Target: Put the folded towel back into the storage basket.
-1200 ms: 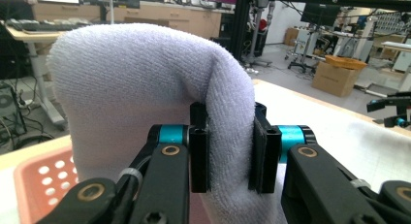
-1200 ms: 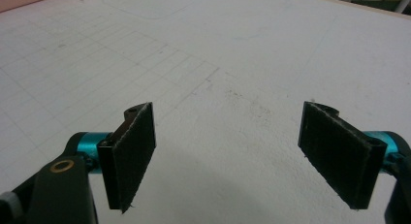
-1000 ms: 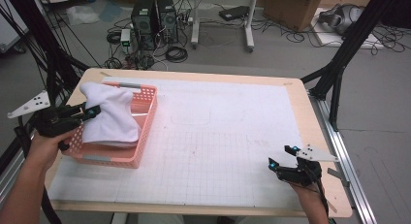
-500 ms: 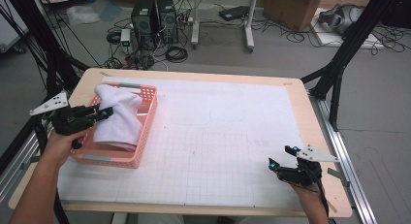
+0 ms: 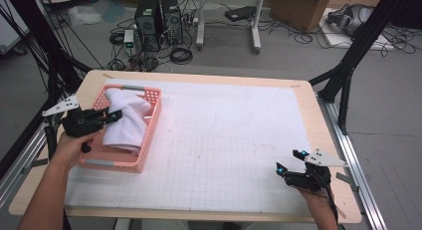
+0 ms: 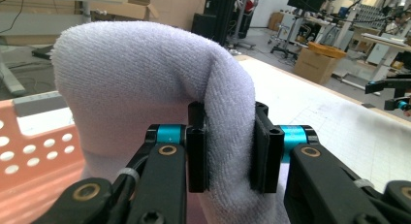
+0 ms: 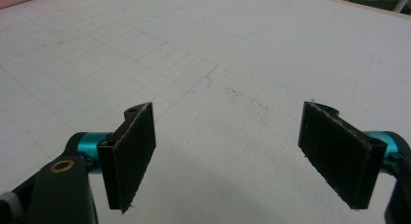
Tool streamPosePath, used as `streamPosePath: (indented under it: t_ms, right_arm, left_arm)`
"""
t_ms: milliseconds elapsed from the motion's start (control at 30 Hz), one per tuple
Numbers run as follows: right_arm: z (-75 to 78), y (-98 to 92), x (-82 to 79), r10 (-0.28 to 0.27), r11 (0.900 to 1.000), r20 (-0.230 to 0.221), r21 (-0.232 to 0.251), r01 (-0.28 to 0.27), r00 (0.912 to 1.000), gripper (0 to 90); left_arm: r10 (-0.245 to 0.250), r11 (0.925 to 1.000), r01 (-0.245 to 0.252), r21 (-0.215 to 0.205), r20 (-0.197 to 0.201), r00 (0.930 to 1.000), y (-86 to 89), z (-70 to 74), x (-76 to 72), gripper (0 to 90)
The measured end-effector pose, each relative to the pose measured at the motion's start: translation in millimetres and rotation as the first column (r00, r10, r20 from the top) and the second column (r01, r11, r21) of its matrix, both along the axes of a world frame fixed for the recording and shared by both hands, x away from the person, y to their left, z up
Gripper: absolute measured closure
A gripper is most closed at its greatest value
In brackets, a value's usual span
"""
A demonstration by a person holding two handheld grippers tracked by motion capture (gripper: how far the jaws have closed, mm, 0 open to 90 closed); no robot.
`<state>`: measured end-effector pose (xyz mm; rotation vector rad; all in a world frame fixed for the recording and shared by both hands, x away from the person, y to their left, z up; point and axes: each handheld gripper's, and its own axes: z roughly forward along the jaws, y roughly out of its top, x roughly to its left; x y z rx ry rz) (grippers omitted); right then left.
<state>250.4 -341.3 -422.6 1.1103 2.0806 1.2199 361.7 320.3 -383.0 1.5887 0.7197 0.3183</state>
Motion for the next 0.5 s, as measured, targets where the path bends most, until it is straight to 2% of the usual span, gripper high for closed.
streamPosePath:
  t_ms: [167, 200, 233, 267, 333, 367, 433, 500]
  right_arm:
    - [0.3, 0.3, -0.2, 0.0, 1.0, 0.001, 0.003, 0.0, 1.0, 20.0]
    - [0.2, 0.5, -0.1, 0.0, 1.0, -0.001, 0.004, 0.0, 1.0, 20.0]
    - [0.2, 0.5, -0.1, 0.0, 1.0, -0.001, 0.004, 0.0, 1.0, 20.0]
    - [0.0, 0.6, 0.2, 0.003, 1.0, 0.003, 0.003, -0.003, 1.0, 20.0]
    - [-0.1, 0.6, 0.4, 0.004, 1.0, 0.005, -0.001, -0.004, 1.0, 20.0]
    - [-0.1, 0.6, 0.4, 0.004, 1.0, 0.005, -0.001, -0.004, 1.0, 20.0]
    - [0.0, 1.3, 0.3, 0.005, 1.0, 0.0, 0.003, -0.005, 1.0, 20.0]
    - [0.1, 1.6, 0.4, 0.006, 1.0, 0.001, 0.002, -0.006, 1.0, 20.0]
  left_arm:
    - [0.04, 0.9992, -0.04, 0.009, -0.042, 0.9983, 4.4, -0.7, 1.2, 66.6]
    - [0.057, 0.9983, -0.056, 0.012, -0.051, 0.9971, 5.4, -0.7, 1.6, 58.7]
    - [0.077, 0.997, -0.076, 0.01, -0.066, 0.9949, 6.4, -0.4, 1.7, 58.7]
    - [0.092, 0.9957, -0.092, 0.012, -0.078, 0.9926, 8.0, 0.0, 1.6, 49.7]
    - [0.128, 0.9918, -0.128, 0.008, -0.101, 0.9866, 10.4, 0.9, 0.8, 44.2]
    - [0.146, 0.9893, -0.145, 0.012, -0.109, 0.9833, 12.2, 1.6, 0.4, 44.2]
    - [0.194, 0.981, -0.193, 0.015, -0.115, 0.9743, 16.0, 3.6, -1.0, 36.4]
    - [0.24, 0.9706, -0.241, 0.008, -0.11, 0.9645, 20.5, 6.0, -2.8, 34.0]
